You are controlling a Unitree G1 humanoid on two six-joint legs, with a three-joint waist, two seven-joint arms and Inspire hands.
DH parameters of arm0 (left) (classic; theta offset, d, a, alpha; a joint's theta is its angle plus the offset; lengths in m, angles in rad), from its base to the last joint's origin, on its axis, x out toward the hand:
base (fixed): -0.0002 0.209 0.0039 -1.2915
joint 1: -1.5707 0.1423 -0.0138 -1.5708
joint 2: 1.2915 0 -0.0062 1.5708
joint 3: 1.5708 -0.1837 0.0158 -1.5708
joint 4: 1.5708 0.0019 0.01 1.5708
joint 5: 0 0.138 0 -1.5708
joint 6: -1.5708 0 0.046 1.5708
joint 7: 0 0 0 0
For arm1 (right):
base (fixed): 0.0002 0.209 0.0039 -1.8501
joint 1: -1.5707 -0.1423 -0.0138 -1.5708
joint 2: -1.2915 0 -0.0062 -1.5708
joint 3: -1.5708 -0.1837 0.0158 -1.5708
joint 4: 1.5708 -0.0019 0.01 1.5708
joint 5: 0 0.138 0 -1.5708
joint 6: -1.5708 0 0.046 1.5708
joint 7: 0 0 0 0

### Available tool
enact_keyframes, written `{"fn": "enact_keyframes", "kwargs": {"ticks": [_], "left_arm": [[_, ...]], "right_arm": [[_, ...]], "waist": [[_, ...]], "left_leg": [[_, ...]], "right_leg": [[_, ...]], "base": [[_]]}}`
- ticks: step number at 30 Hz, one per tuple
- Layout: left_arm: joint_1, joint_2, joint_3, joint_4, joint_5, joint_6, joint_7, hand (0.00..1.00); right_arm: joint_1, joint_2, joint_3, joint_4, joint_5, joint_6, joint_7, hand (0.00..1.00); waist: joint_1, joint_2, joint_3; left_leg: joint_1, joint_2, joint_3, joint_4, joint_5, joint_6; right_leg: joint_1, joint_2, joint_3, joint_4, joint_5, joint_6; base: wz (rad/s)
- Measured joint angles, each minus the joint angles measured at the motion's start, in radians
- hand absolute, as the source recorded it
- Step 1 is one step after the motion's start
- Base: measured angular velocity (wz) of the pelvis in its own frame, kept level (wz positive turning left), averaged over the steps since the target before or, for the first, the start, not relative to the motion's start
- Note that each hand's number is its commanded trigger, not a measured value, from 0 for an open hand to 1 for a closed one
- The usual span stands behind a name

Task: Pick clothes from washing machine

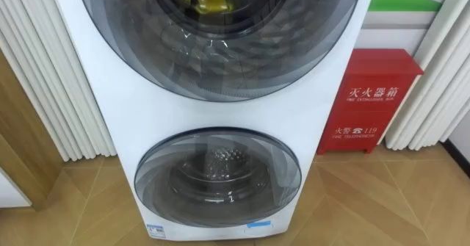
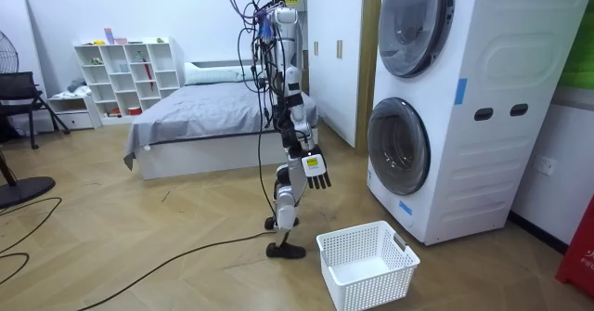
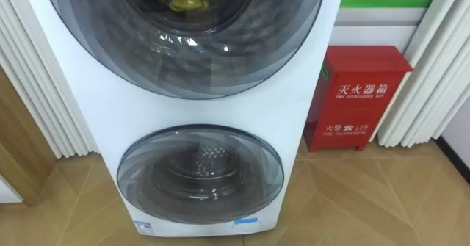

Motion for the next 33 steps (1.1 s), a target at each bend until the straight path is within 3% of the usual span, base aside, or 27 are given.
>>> {"fn": "enact_keyframes", "kwargs": {"ticks": [19,24,28,33], "left_arm": [[0.006,0.000,0.020,0.000,-0.014,0.018,-0.012,0.00],[0.000,0.010,0.023,-0.001,-0.007,-0.002,-0.030,0.00],[-0.001,0.034,0.023,-0.004,-0.007,-0.007,-0.034,0.00],[0.002,0.052,0.024,-0.004,0.072,0.020,-0.051,0.00]], "right_arm": [[-0.013,-0.002,-0.039,-0.026,0.034,0.035,0.026,0.00],[-0.061,-0.036,-0.102,-0.285,0.033,0.039,-0.026,0.00],[-0.127,-0.082,-0.127,-0.573,0.054,0.017,-0.069,0.00],[-0.203,-0.113,-0.156,-0.736,0.054,0.003,-0.135,0.00]], "waist": [[0.007,0.003,-0.0031],[0.011,0.000,0.0042],[0.009,-0.012,0.0087],[0.022,-0.039,0.0002]], "left_leg": [[0.010,-0.001,0.003,-0.005,0.001,0.001],[0.019,-0.004,0.006,-0.006,0.003,0.004],[0.020,-0.004,0.009,-0.007,0.003,0.004],[0.018,-0.004,0.002,-0.006,0.004,0.004]], "right_leg": [[0.006,-0.002,0.001,0.000,0.000,0.000],[0.009,-0.007,0.003,0.002,0.000,0.001],[0.010,-0.005,0.003,0.000,0.000,0.001],[0.007,-0.005,-0.002,0.001,0.000,0.001]], "base": [[0.00],[-0.05],[-0.01],[0.05]]}}
